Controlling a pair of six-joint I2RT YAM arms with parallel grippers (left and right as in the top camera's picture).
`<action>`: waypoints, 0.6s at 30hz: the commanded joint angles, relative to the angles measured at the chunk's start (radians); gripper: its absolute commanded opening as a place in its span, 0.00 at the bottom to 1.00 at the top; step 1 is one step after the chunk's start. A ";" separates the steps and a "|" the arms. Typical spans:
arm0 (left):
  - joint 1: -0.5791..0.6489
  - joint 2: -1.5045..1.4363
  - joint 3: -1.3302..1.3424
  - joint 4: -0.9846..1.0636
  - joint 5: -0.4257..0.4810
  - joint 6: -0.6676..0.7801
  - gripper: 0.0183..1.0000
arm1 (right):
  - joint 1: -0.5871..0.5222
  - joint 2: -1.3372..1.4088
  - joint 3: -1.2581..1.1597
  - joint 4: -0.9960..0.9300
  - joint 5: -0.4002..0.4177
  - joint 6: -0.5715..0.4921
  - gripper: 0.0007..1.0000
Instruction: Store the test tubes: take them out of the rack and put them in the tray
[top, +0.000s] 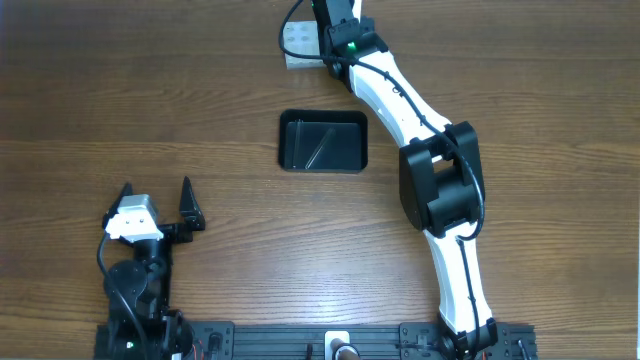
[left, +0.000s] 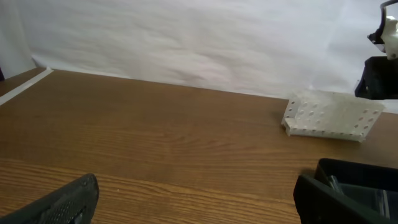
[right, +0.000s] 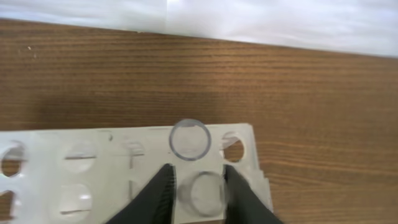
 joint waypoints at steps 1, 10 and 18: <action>0.006 -0.008 -0.004 0.000 0.005 0.018 1.00 | -0.008 0.015 0.027 0.000 0.021 0.004 0.15; 0.006 -0.008 -0.004 0.000 0.005 0.018 1.00 | 0.000 0.015 0.027 0.003 0.021 0.004 0.04; 0.006 -0.008 -0.004 0.000 0.005 0.018 1.00 | 0.016 -0.001 0.056 -0.016 0.024 -0.015 0.04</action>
